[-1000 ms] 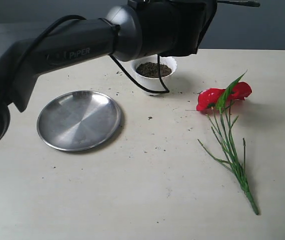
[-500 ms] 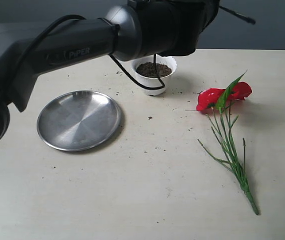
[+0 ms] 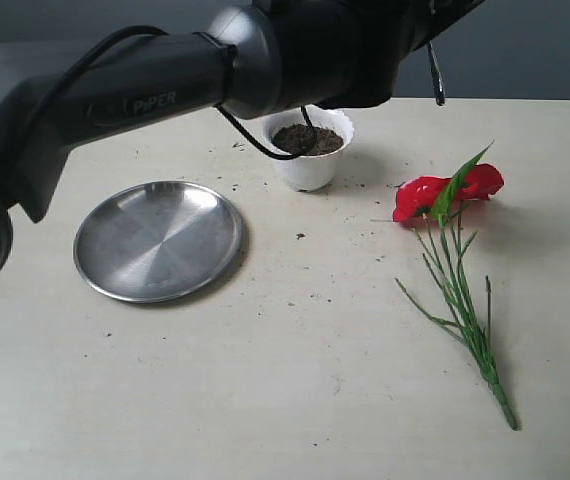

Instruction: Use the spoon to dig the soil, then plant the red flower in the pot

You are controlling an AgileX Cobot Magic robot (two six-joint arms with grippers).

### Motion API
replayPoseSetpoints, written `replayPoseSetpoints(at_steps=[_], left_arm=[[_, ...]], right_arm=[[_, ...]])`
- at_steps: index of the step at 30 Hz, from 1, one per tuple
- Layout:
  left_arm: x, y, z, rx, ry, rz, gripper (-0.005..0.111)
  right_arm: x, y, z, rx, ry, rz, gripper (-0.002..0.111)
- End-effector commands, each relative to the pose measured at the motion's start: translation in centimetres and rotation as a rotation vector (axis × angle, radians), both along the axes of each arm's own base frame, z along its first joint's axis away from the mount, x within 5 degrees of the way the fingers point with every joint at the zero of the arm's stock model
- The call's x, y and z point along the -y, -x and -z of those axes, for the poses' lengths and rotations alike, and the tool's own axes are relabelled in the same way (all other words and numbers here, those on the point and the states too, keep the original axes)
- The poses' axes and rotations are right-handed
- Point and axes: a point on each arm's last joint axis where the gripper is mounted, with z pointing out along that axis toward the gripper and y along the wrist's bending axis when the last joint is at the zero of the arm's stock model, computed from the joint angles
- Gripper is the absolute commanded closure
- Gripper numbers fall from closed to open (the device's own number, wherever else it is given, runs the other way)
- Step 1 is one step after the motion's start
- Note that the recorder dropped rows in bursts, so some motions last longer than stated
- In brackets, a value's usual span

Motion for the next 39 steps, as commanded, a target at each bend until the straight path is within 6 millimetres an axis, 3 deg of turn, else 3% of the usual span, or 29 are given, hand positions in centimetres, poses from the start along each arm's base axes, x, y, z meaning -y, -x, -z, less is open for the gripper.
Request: replayPoseSetpoints(at_steps=[1,11,18,24,32,39], left_arm=[[-0.4,0.4,-1.7,0.074,-0.149,0.026,0.106],[-0.8,0.9,-3.3,0.162,-0.364,0.072,0.106],[-1.8,1.6,-2.1,0.127,-0.446,0.083,0.106],[-4.3,2.0,-2.5,0.112,-0.508,0.063,0.106],[-9.4,3.0,-3.0,0.048,-0.635,-0.082,0.106],[-13.4,3.3,-3.0,0.019,-0.635,-0.083,0.106]], right_arm=[[0.0,0.0,0.0,0.006,0.000,0.005,0.109],[0.0,0.0,0.0,0.006,0.000,0.005,0.109],[0.0,0.0,0.0,0.006,0.000,0.005,0.109],[0.0,0.0,0.0,0.006,0.000,0.005,0.109],[0.0,0.0,0.0,0.006,0.000,0.005,0.109],[0.0,0.0,0.0,0.006,0.000,0.005,0.109]])
